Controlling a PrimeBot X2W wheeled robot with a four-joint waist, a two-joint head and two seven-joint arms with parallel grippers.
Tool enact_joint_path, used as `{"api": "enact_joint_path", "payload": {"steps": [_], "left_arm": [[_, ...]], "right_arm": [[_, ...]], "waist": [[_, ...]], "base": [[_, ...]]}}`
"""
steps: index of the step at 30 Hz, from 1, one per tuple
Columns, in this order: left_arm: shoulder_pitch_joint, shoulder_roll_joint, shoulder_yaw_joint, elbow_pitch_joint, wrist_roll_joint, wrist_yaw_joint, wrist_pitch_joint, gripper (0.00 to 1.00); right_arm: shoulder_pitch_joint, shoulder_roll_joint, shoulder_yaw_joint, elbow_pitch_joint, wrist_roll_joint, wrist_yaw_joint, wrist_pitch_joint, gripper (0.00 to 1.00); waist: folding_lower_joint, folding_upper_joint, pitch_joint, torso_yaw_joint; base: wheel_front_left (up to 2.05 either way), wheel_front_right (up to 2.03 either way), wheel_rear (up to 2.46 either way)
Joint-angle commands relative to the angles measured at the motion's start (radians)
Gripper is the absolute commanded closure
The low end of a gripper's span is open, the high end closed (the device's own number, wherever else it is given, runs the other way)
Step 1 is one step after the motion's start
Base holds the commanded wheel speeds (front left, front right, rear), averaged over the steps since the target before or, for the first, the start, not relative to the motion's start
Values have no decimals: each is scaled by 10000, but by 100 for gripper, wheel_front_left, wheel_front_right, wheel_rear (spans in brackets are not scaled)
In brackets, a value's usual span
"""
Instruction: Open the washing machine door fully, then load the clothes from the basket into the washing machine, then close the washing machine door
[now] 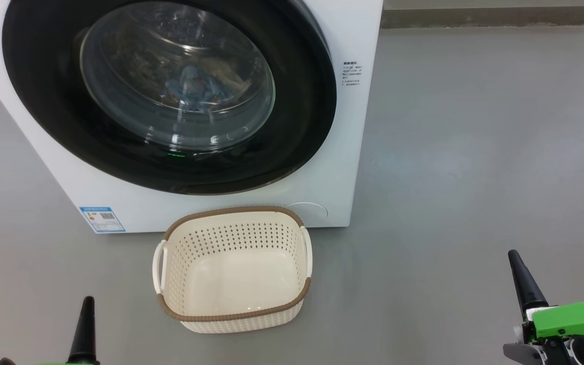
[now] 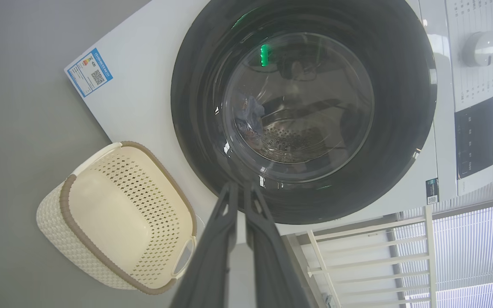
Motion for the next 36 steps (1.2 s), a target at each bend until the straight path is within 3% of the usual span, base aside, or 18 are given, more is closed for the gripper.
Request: {"api": "enact_joint_path", "payload": {"steps": [1, 28, 36], "left_arm": [[-485, 63, 197, -343, -326, 4, 90, 100], [-659, -177, 152, -529, -3117, 6, 853, 100], [-663, -183, 150, -534, -3191, 6, 873, 100]], "right_arm": [[-505, -63, 119, -274, 281, 8, 96, 100], [-637, 99, -127, -289, 2816, 2, 871, 100], [-641, 106, -137, -289, 2880, 2, 894, 100]], "waist": [[0, -1, -3, 5], [0, -1, -60, 84], [0, -1, -62, 87]], "base": [[0, 0, 0], [0, 0, 0], [0, 0, 0]]}}
